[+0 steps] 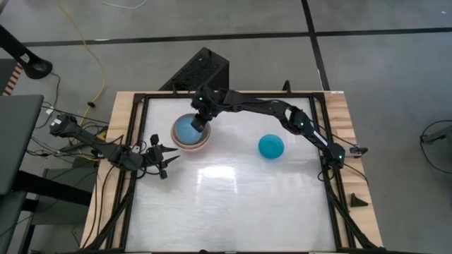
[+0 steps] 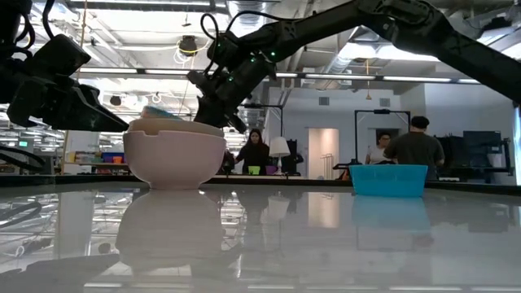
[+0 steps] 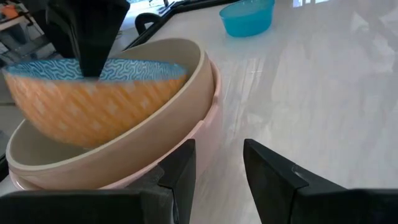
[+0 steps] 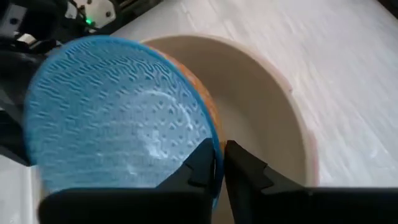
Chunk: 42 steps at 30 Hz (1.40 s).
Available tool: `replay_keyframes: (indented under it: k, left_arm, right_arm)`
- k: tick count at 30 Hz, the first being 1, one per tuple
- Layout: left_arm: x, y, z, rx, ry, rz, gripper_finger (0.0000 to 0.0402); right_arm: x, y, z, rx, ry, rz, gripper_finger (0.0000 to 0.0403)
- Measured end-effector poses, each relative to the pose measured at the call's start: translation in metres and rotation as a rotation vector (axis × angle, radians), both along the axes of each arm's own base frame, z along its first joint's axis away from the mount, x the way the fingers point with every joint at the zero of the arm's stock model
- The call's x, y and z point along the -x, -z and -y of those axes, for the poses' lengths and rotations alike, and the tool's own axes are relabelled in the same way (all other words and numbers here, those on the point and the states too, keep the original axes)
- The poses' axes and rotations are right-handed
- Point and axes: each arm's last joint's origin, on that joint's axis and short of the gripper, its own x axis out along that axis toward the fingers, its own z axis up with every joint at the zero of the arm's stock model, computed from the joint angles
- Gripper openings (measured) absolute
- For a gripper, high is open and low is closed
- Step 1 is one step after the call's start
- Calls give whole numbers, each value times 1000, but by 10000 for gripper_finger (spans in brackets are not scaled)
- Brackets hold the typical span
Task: Nest bowls inside each other
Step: Stack the white and blue bowl into the gray bowl, then stack the light blue bowl into the white and blue bowl
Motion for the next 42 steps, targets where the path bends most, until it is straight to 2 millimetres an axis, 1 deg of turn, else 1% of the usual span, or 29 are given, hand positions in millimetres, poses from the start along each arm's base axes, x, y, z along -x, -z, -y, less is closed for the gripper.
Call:
replay_keyframes:
  k: [6,11,16,19,23,27,31,35,40,42]
  left_arm:
    - [0,0,0,0,0,0,125]
    - [0,0,0,0,0,0,125]
    - [0,0,0,0,0,0,125]
    - [0,0,0,0,0,0,125]
    - [0,0,0,0,0,0,125]
    - [0,0,0,1,2,0,125]
    - [0,0,0,1,1,0,125]
    - [0,0,0,1,2,0,125]
    - [0,0,0,1,2,0,125]
    - [0,0,0,1,2,0,125]
  right_arm:
    - [0,-1,0,1,1,3,113]
    - [1,-1,1,15,-8,0,168]
    - [4,-4,7,19,-4,4,220]
    - [7,-10,10,21,4,9,236]
    - [15,-26,7,16,-5,10,238]
    - [33,-51,-6,23,-64,-37,234]
    - [60,-76,-28,47,-170,-164,228]
    - [90,-94,-54,34,-276,-319,224]
    - [126,-102,-85,36,-463,-492,223]
    - [141,-101,-97,27,-490,-542,222]
